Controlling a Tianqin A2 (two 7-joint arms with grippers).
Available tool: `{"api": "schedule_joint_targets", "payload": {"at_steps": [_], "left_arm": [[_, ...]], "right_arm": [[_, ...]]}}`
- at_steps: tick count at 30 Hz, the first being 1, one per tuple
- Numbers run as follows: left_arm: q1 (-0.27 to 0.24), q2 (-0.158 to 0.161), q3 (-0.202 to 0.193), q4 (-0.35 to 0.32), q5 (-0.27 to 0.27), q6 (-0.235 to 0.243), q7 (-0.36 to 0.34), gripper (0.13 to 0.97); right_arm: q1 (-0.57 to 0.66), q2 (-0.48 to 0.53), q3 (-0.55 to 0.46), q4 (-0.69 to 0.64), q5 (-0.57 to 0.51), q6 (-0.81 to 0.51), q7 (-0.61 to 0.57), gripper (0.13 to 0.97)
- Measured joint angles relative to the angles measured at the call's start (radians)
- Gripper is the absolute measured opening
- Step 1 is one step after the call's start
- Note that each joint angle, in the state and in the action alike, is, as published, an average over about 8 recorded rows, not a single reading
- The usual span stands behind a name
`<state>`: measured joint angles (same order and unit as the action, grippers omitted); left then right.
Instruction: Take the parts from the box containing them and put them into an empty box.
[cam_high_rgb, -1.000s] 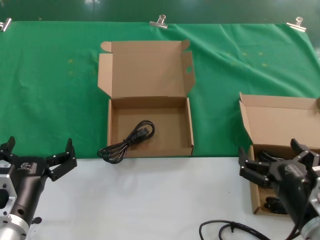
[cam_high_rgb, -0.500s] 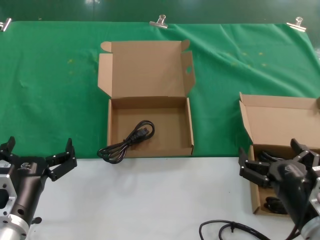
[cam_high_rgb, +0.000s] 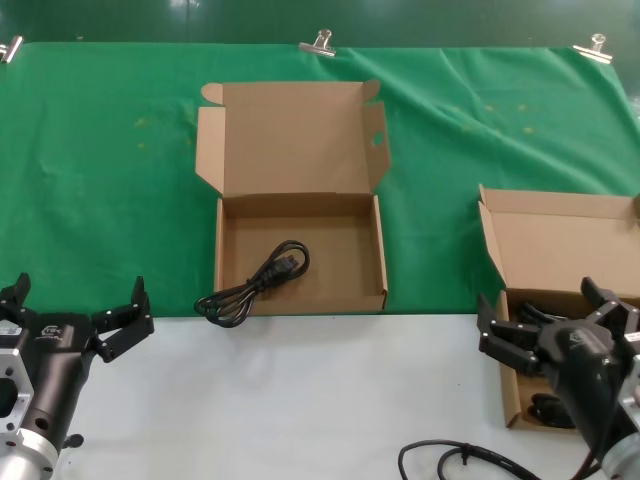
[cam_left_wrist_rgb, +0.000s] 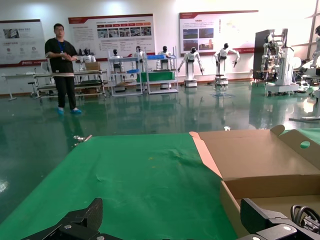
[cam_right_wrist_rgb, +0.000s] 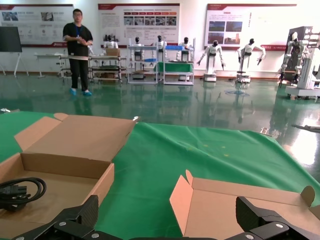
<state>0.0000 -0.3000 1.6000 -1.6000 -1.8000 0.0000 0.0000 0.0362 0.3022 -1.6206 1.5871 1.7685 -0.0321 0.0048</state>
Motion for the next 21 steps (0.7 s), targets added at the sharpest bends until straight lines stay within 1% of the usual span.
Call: {"api": "schedule_joint_targets", "payload": {"at_steps": [21], "left_arm": [[0.000, 0.000, 0.000, 0.000, 0.000, 0.000, 0.000, 0.966]], "right_arm": [[0.000, 0.000, 0.000, 0.000, 0.000, 0.000, 0.000, 0.966]]}}
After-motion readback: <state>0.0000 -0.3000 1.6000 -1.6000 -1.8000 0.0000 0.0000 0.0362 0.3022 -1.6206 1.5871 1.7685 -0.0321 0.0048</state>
